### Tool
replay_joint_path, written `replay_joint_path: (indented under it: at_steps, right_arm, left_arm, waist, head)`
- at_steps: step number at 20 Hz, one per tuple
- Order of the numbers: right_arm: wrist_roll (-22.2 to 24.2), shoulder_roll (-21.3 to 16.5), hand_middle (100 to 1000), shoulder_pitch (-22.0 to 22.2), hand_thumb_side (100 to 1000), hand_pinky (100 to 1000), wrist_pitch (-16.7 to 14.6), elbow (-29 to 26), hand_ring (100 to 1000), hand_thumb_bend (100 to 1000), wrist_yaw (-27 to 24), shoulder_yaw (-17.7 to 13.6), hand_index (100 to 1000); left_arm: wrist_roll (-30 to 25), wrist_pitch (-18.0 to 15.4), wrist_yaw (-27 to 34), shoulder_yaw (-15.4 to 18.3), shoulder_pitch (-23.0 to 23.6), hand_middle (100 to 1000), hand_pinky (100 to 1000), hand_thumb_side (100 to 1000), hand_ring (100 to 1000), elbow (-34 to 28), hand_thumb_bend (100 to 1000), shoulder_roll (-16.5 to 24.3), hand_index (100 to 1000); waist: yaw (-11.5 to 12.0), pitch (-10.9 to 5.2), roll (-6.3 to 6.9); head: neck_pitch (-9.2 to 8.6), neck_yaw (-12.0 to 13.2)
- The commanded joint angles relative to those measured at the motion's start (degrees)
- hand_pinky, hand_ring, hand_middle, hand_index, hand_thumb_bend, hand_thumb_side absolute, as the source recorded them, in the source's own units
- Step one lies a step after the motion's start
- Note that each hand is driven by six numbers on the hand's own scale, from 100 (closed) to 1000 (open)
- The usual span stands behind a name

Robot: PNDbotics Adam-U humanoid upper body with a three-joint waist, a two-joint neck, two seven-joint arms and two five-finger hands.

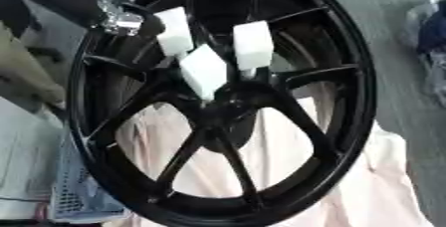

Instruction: Pull the pin out of the wheel hub.

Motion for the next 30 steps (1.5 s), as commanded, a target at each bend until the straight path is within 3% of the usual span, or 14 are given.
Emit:
replay_joint_path:
  at_steps: [1, 16, 30]
  right_arm:
    - [-0.1, -0.6, 797, -0.3, 735, 774, -0.1, -1.1, 770, 100, -0.2, -0.3, 785]
    - [-0.4, 0.0, 797, -0.8, 751, 775, 0.0, -1.1, 770, 100, -0.2, 0.1, 785]
    - [-0.8, 0.3, 796, -1.0, 759, 776, 0.0, -1.1, 770, 100, -0.3, -0.1, 785]
  left_arm:
    - [-0.6, -0.1, -0.9, 0.3, -1.3, 790, 949, 552, 910, 0.3, 490, 0.5, 893]
    - [-1.4, 1.4, -1.4, -0.1, -1.5, 795, 946, 591, 914, 1.6, 505, -0.8, 902]
    - [-4.1, -0.2, -5.0, -0.9, -2.0, 759, 923, 596, 893, 5.3, 457, -2.7, 867]
  waist:
    - [-0.2, -0.80, -0.09]
    - [-0.7, 0.78, -0.01]
    - [-1.4, 1.12, 0.47]
  head:
    - [-0.82, 0.6]
    - [-0.98, 2.1]
    - [-1.01, 2.6]
